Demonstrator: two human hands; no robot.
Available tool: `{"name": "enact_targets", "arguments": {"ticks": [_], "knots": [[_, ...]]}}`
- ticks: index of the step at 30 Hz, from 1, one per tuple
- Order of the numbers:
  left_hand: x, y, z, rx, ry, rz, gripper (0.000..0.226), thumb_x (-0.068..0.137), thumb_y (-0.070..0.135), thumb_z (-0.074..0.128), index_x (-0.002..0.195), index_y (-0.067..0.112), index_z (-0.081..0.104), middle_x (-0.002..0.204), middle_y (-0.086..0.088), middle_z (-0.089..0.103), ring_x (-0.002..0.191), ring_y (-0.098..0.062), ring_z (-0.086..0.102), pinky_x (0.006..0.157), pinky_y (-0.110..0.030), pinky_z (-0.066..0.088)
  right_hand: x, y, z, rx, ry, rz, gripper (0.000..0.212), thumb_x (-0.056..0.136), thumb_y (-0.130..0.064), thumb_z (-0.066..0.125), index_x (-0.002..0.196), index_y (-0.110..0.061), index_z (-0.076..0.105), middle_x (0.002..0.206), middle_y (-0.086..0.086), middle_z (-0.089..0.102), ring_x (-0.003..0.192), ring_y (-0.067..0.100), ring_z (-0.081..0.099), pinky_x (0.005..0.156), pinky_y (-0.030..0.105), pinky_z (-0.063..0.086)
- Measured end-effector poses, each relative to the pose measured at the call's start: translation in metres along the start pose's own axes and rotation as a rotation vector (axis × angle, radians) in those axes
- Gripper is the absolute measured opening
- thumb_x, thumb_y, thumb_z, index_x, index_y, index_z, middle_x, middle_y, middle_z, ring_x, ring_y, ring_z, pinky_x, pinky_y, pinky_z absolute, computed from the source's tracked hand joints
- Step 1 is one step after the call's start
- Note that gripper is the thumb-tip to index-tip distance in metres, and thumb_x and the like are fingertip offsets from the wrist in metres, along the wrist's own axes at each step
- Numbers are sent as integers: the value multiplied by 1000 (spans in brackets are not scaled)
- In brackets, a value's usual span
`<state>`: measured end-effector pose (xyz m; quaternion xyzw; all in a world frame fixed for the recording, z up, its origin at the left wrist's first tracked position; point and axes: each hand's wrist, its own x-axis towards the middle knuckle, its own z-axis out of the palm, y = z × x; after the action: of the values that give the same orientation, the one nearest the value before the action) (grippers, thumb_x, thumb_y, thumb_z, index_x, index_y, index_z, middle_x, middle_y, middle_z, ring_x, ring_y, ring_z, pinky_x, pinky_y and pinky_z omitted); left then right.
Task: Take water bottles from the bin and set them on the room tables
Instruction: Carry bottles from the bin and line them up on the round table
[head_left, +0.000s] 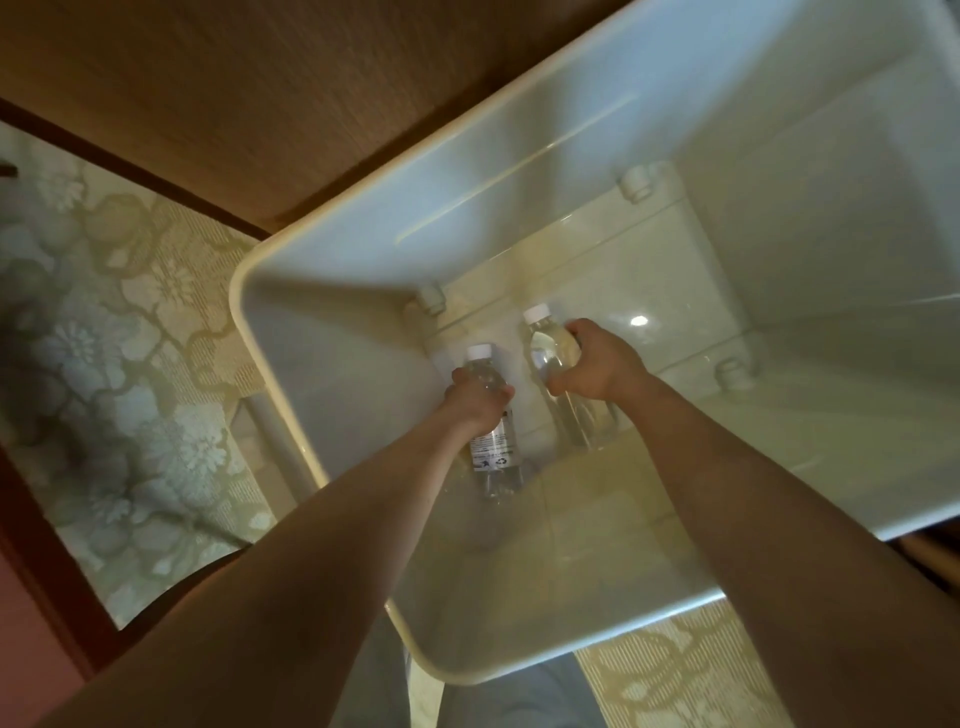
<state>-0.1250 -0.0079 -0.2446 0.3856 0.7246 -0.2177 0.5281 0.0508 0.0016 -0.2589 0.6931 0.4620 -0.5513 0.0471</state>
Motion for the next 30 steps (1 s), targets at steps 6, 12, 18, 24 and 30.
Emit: {"name": "enact_targets", "arguments": {"ticks": [6, 12, 18, 24, 30], "knots": [[-14, 9, -17, -259, -5, 23, 55, 92, 49, 55, 132, 17, 36, 141, -13, 42, 121, -33, 55, 96, -50, 52, -20, -10, -11, 116, -48, 30, 58, 70, -22, 83, 123, -15, 61, 113, 4, 67, 96, 21, 63, 77, 29, 48], [-42, 13, -40, -308, -12, 177, 95, 67, 70, 57, 139, 12, 34, 120, -14, 63, 97, -28, 67, 85, -48, 57, -74, -29, -42, 448, -10, 83, 37, 77, -18, 74, 112, -20, 61, 90, -2, 62, 75, 14, 58, 58, 25, 41], [-130, 23, -81, -376, -32, 332, 78, 73, 72, 63, 128, 17, 48, 124, -9, 64, 104, -26, 65, 81, -44, 58, -143, -67, -63, 741, -23, 6, 30, 76, -23, 62, 105, -15, 65, 94, 12, 65, 84, 28, 62, 80, 39, 51], [-214, 4, -112, -397, 66, 500, 31, 96, 48, 54, 111, 22, 47, 95, 2, 62, 78, -9, 62, 63, -25, 54, -208, -103, -65, 907, -75, -85, 39, 67, -25, 56, 105, -17, 64, 94, 13, 63, 87, 29, 61, 80, 39, 47], [-268, -39, -137, -365, 136, 548, 73, 94, 58, 50, 149, 16, 26, 135, -3, 48, 101, -17, 56, 68, -24, 51, -272, -142, -52, 871, -57, -186, 33, 74, -29, 51, 105, -23, 62, 82, 0, 61, 59, 9, 59, 56, 21, 44]]}}
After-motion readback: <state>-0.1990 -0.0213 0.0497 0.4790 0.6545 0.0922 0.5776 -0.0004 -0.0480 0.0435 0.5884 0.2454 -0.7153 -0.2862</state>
